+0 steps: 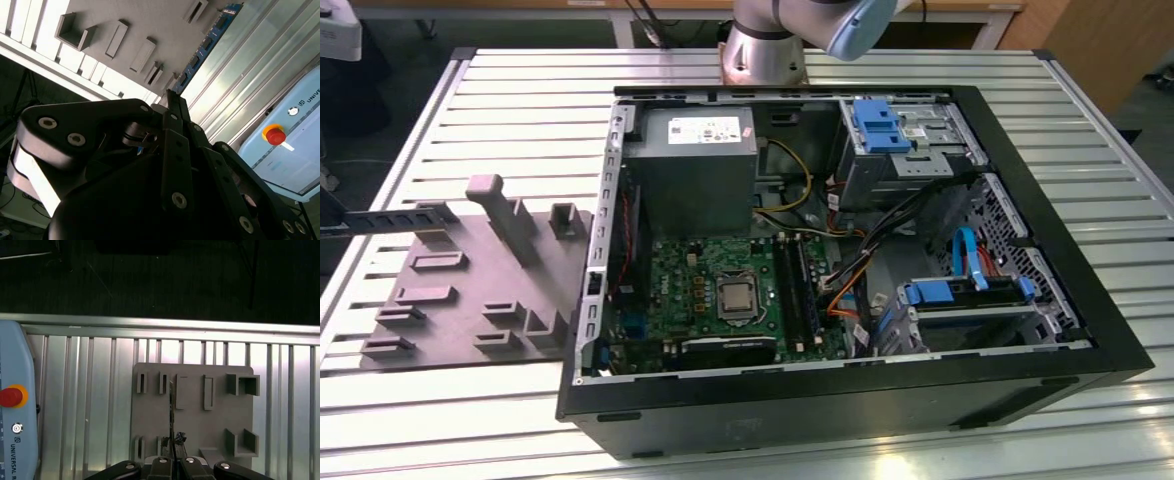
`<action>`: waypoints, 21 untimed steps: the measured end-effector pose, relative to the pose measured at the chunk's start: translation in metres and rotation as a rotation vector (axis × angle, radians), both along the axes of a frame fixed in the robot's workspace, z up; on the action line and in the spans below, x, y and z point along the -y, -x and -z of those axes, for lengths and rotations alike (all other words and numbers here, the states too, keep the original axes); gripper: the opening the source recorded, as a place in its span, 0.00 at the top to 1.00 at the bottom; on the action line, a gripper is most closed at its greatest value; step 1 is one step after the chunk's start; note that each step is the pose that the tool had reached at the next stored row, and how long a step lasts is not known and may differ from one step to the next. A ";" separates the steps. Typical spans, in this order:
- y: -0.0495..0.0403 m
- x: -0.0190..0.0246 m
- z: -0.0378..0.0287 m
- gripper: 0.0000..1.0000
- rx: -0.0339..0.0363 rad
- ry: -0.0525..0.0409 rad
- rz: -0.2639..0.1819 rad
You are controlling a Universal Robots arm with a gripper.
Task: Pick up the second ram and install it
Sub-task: 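Pick up the second ram and move it above second insertion slot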
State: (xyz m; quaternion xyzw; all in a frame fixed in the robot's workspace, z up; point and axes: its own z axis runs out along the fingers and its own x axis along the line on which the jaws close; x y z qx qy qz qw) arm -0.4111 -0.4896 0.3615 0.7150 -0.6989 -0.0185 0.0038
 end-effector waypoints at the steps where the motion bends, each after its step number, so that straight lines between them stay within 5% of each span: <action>1: 0.0000 0.0000 -0.0006 0.88 -0.0001 0.0001 0.000; 21: 0.0000 0.0000 -0.0107 0.88 0.0001 0.0000 0.000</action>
